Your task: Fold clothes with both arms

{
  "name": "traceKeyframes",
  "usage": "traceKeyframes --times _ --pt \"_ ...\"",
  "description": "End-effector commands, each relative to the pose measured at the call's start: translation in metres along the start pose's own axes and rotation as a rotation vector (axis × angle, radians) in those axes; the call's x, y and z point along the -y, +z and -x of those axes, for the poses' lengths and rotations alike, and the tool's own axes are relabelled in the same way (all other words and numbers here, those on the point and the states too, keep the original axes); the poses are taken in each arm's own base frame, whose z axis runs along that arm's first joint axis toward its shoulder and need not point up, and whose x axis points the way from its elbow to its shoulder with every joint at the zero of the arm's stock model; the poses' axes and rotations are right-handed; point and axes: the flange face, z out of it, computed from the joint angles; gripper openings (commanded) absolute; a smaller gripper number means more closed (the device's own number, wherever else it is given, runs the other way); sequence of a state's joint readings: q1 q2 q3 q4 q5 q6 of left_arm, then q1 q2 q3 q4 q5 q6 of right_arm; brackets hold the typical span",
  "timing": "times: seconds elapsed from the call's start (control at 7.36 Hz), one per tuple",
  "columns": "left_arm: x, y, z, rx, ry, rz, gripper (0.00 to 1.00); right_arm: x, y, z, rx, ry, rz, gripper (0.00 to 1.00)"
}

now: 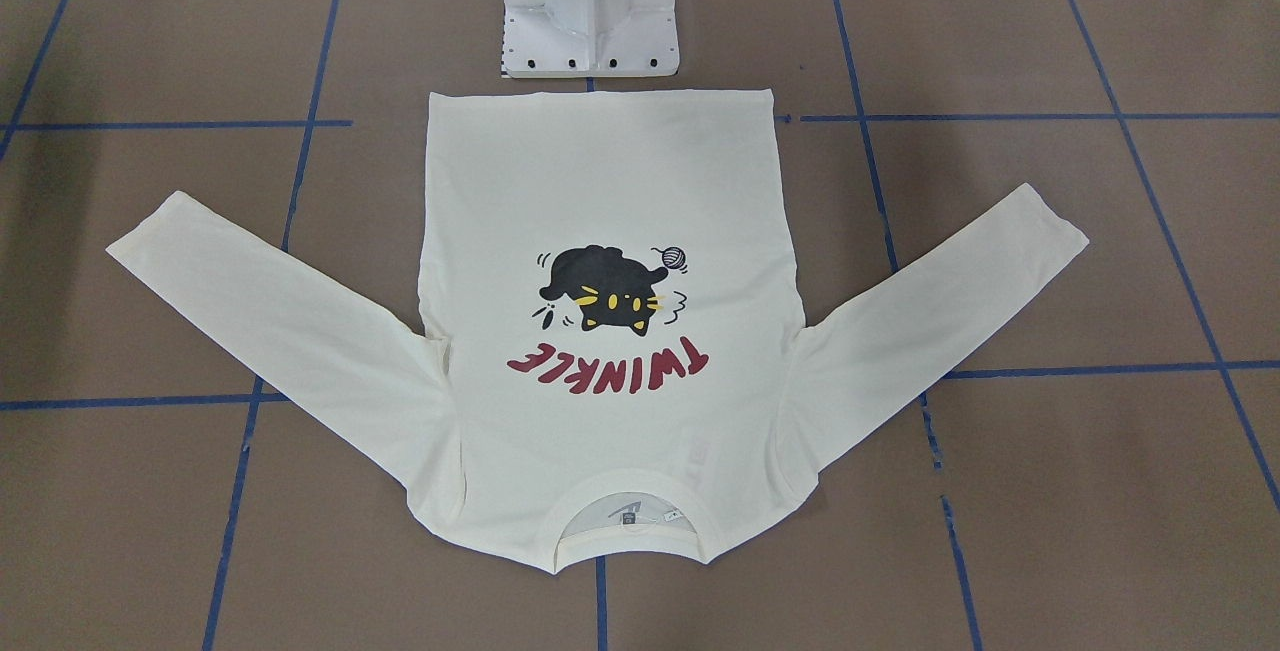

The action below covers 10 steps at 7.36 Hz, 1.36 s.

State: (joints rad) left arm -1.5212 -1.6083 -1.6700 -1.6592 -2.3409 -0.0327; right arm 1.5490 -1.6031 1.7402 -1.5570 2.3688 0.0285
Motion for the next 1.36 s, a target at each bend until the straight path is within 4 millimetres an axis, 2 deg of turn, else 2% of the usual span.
traceKeyframes --times 0.0,0.14,0.27,0.41,0.54,0.68,0.95,1.09,1.22 --pt "0.022 -0.003 -0.015 -0.012 0.032 -0.024 1.0 0.0 0.023 0.028 0.03 0.002 0.009 1.0" --pt "0.003 0.01 -0.003 -0.015 0.031 -0.024 1.0 -0.018 0.037 0.05 0.044 -0.009 -0.042 1.0" --pt "-0.003 0.025 0.012 -0.02 0.033 -0.024 1.0 -0.055 0.069 0.069 0.058 -0.023 -0.081 1.0" --pt "-0.002 0.031 0.018 -0.013 0.059 -0.047 1.0 -0.064 0.095 0.111 0.103 0.026 -0.064 1.0" --pt "-0.003 0.029 0.015 -0.023 0.085 -0.08 1.0 -0.072 0.121 0.152 0.088 0.053 -0.031 1.0" --pt "-0.006 0.03 0.016 -0.035 0.083 -0.077 1.0 -0.085 0.142 0.193 0.059 -0.024 -0.015 1.0" --pt "-0.005 0.029 0.014 -0.043 0.087 -0.079 1.0 -0.108 0.178 0.234 0.045 -0.029 0.047 1.0" --pt "-0.005 0.03 0.015 -0.041 0.09 -0.079 1.0 -0.111 0.189 0.24 0.003 -0.039 0.021 1.0" --pt "-0.005 0.03 0.015 -0.042 0.092 -0.078 1.0 -0.114 0.192 0.234 -0.006 -0.024 0.027 1.0"
